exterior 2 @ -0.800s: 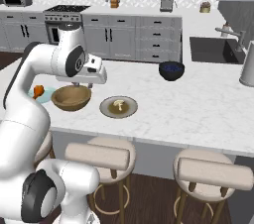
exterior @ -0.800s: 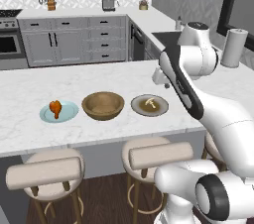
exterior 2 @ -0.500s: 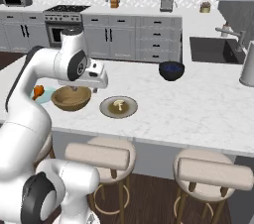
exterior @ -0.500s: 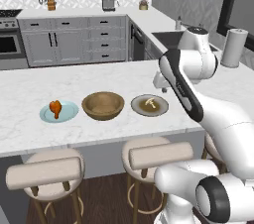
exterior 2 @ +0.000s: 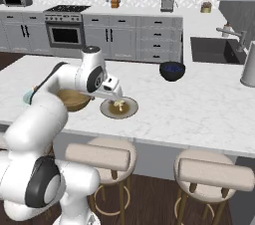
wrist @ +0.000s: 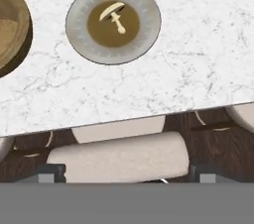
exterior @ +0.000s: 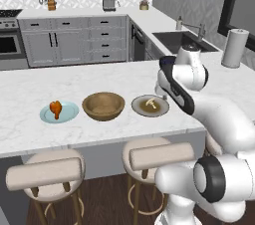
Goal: Pick the chicken drumstick and mushroom from their plates and place them in the bowl. Then put the bowl in the fridge.
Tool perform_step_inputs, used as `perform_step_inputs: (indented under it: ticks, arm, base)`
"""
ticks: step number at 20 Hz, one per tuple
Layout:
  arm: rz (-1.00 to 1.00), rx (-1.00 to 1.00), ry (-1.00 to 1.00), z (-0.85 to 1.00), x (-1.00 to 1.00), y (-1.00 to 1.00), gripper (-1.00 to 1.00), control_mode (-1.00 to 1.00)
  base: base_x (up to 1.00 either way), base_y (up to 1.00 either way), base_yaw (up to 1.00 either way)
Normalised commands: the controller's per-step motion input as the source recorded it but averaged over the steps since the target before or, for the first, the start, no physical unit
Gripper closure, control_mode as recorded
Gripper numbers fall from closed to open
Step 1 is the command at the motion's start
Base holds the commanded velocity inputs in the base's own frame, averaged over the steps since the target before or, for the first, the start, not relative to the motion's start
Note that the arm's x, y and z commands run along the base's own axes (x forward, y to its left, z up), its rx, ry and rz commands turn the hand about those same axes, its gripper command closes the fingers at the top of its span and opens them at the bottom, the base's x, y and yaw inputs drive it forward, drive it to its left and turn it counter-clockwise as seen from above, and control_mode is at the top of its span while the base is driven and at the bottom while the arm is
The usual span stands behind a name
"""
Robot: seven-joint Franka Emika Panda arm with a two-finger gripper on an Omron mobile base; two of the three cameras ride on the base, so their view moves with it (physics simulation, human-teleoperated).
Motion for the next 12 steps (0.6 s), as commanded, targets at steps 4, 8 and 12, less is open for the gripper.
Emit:
perform_step_inputs:
  ticks: [4,8,12]
  arm:
    - [-0.22,0.0,0.07,-0.32,0.96,-0.02,-1.0,-1.0]
    - [-0.14,0.04,0.06,-0.17,0.7,-0.01,-1.0,-1.0]
    - [-0.12,0.07,0.1,-0.31,0.72,-0.07,-1.0,-1.0]
  base:
    - [0.0,0.0,0.0]
    - [0.0,0.0,0.0]
    - [0.0,0.0,0.0]
